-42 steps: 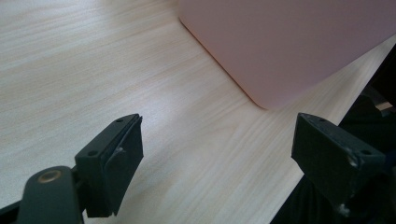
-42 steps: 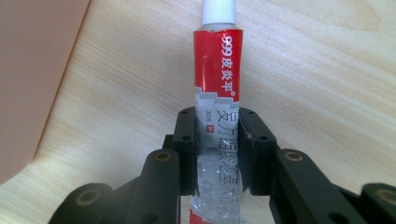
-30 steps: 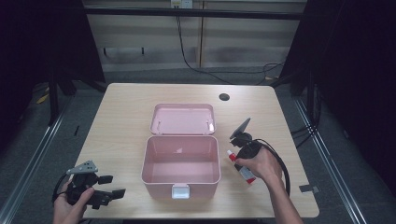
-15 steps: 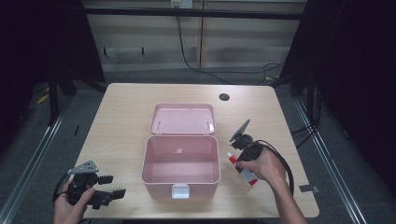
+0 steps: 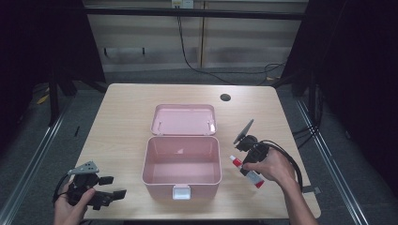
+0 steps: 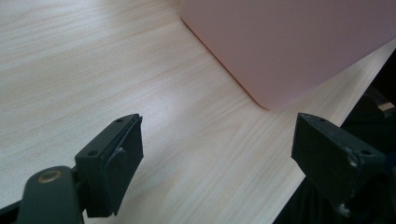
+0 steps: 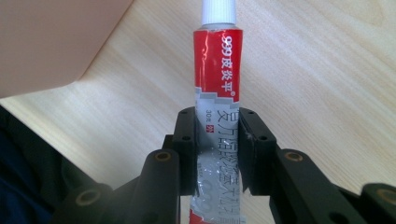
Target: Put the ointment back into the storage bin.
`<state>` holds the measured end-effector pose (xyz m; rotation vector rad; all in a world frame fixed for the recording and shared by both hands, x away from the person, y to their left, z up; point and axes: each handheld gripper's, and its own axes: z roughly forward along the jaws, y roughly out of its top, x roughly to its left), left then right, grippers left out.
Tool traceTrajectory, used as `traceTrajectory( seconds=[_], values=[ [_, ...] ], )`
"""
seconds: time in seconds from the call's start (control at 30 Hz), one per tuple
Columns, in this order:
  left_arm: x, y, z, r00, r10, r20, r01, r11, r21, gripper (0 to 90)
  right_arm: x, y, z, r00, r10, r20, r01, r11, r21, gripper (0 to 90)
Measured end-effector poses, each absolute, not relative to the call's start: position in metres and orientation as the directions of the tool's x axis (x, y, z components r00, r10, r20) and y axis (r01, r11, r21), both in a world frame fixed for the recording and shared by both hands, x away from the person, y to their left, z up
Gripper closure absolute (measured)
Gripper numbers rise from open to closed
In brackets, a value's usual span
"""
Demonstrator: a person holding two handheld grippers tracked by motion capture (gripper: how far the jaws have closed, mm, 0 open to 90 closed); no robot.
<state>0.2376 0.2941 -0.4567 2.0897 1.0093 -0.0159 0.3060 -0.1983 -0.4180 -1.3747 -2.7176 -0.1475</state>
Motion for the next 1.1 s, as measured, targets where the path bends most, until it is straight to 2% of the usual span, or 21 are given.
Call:
traceTrajectory(
  seconds=[0.53, 1.1],
  values=[
    [0.238, 0.294, -0.457, 0.686, 0.652, -0.323, 0.662, -0.373, 0.65, 16.6, 0.301, -0.205, -0.382, -0.619, 0.772, 0.145, 0.786, 0.609, 0.108, 71.3],
    [0.238, 0.294, -0.457, 0.683, 0.653, -0.329, 0.664, -0.366, 0.652, 16.5, 0.292, -0.204, -0.338, -0.676, 0.729, 0.106, 0.735, 0.654, 0.18, 71.3]
  ],
)
